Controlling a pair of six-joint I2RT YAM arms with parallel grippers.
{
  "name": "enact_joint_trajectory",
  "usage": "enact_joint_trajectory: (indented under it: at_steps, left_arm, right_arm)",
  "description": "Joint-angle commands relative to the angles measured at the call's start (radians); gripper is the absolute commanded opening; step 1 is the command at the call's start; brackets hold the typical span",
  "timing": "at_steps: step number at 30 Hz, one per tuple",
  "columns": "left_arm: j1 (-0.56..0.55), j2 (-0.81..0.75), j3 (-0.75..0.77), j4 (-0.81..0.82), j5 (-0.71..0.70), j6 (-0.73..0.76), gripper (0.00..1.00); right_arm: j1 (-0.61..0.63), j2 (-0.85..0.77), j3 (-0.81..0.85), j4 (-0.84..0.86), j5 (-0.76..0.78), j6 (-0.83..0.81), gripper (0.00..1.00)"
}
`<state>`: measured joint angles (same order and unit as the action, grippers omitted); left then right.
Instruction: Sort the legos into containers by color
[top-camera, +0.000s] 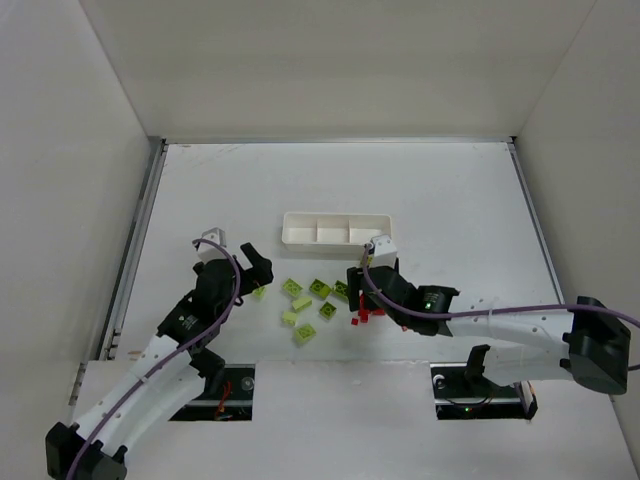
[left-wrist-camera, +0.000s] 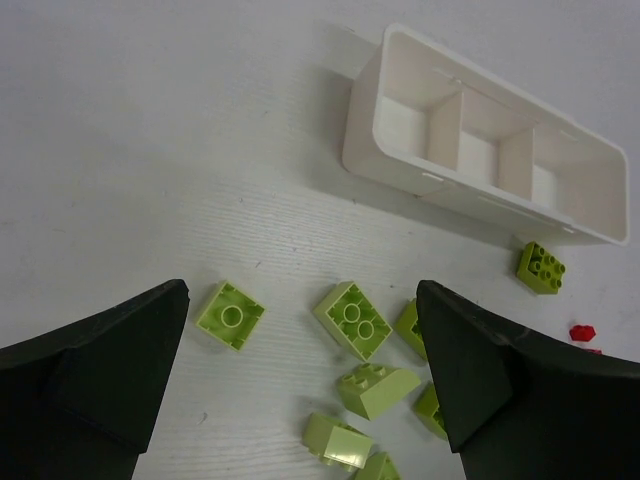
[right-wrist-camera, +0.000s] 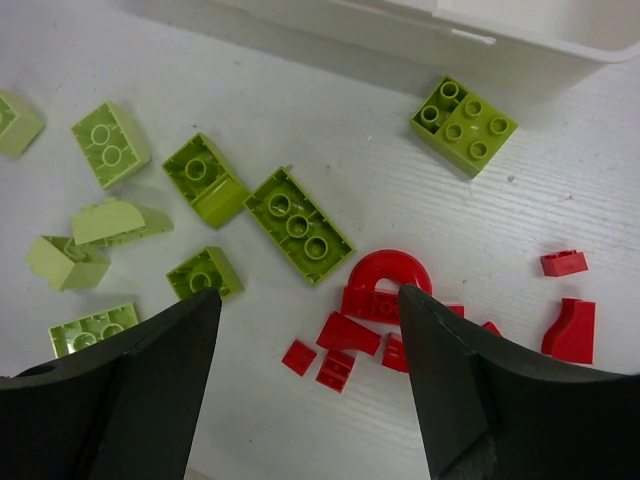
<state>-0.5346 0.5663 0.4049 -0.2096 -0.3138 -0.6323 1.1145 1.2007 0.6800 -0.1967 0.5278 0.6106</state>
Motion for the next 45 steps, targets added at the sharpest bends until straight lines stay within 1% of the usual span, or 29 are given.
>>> enact_joint_trajectory:
  at_steps: [1, 2, 3, 4, 5, 7, 8, 10, 12, 14, 15, 16, 18, 19, 20, 21, 22, 23, 25, 26, 29, 33, 37, 41, 43, 45]
  left_arm:
    - [0.014, 0.009, -0.011, 0.049, 0.009, -0.030, 1.00]
    - [0.017, 0.010, -0.009, 0.053, 0.016, -0.033, 1.00]
    - [0.017, 0.010, -0.008, 0.062, 0.015, -0.035, 1.00]
    - [0.017, 0.017, -0.006, 0.081, 0.010, -0.041, 1.00]
    - [0.015, 0.027, -0.006, 0.108, 0.016, -0.043, 1.00]
    - [-0.004, 0.043, -0.008, 0.163, 0.018, -0.053, 1.00]
    - [-0.018, 0.043, -0.014, 0.191, 0.006, -0.067, 1.00]
    - [-0.038, 0.014, -0.060, 0.287, -0.069, -0.139, 1.00]
    - [-0.063, -0.017, -0.096, 0.360, -0.140, -0.200, 1.00]
    - [-0.080, -0.014, -0.109, 0.412, -0.177, -0.210, 1.00]
    - [-0.084, 0.001, -0.103, 0.426, -0.171, -0.189, 0.95]
    - [-0.089, 0.018, -0.088, 0.429, -0.154, -0.146, 0.81]
    - [-0.093, 0.058, -0.065, 0.431, -0.130, -0.043, 0.31]
    - [-0.093, 0.079, -0.055, 0.420, -0.125, -0.017, 0.17]
    - [-0.093, 0.092, -0.048, 0.395, -0.119, -0.007, 0.12]
    - [-0.124, 0.112, -0.032, 0.333, -0.099, 0.017, 0.11]
    - [-0.144, 0.116, -0.031, 0.313, -0.099, 0.034, 0.12]
    - [-0.167, 0.119, -0.031, 0.293, -0.100, 0.046, 0.15]
    - [-0.216, 0.118, -0.028, 0.239, -0.111, 0.049, 0.26]
    - [-0.256, 0.113, -0.028, 0.199, -0.111, 0.045, 0.32]
    - [-0.330, 0.087, -0.037, 0.151, -0.117, 0.040, 0.38]
    - [-0.394, 0.018, -0.032, 0.032, -0.146, -0.013, 0.44]
    - [-0.426, 0.004, -0.015, -0.074, -0.150, -0.069, 0.45]
    - [-0.446, 0.044, 0.011, -0.169, -0.142, -0.130, 0.45]
    - [-0.455, 0.079, 0.032, -0.220, -0.113, -0.133, 0.45]
    - [-0.466, 0.092, 0.035, -0.234, -0.099, -0.135, 0.45]
  right_arm:
    - [0.017, -0.029, 0.029, 0.049, 0.049, -0.038, 0.76]
    - [0.020, -0.044, 0.015, 0.066, 0.051, -0.051, 0.72]
    - [0.020, -0.058, 0.000, 0.086, 0.051, -0.057, 0.66]
    - [0.020, -0.075, -0.019, 0.107, 0.043, -0.057, 0.58]
    - [0.021, -0.091, -0.037, 0.129, 0.034, -0.051, 0.46]
    - [0.023, -0.121, -0.072, 0.172, 0.014, -0.045, 0.31]
    - [0.023, -0.127, -0.086, 0.187, 0.005, -0.043, 0.26]
    - [0.023, -0.139, -0.109, 0.213, -0.029, -0.040, 0.21]
    - [0.018, -0.138, -0.111, 0.201, -0.052, -0.046, 0.20]
    - [0.017, -0.138, -0.103, 0.169, -0.057, -0.051, 0.21]
    - [0.018, -0.139, -0.103, 0.155, -0.057, -0.051, 0.23]
    - [0.021, -0.139, -0.103, 0.145, -0.057, -0.052, 0.26]
    - [0.021, -0.136, -0.108, 0.134, -0.066, -0.061, 0.38]
    - [0.021, -0.130, -0.114, 0.141, -0.074, -0.074, 0.46]
    - [0.021, -0.118, -0.117, 0.154, -0.083, -0.089, 0.54]
    - [0.017, -0.063, -0.109, 0.173, -0.115, -0.124, 0.68]
    - [0.017, -0.037, -0.102, 0.178, -0.130, -0.132, 0.72]
    - [0.017, -0.006, -0.091, 0.183, -0.146, -0.143, 0.74]
    - [0.015, 0.055, -0.062, 0.184, -0.164, -0.170, 0.76]
    - [0.009, 0.106, -0.031, 0.180, -0.169, -0.190, 0.76]
    - [-0.011, 0.173, 0.022, 0.171, -0.172, -0.221, 0.76]
    - [-0.051, 0.253, 0.070, 0.171, -0.173, -0.244, 0.75]
    - [-0.061, 0.316, 0.095, 0.169, -0.167, -0.271, 0.75]
    - [-0.089, 0.365, 0.113, 0.178, -0.173, -0.288, 0.76]
    - [-0.100, 0.385, 0.119, 0.189, -0.187, -0.293, 0.73]
    - [-0.109, 0.407, 0.124, 0.203, -0.215, -0.299, 0.65]
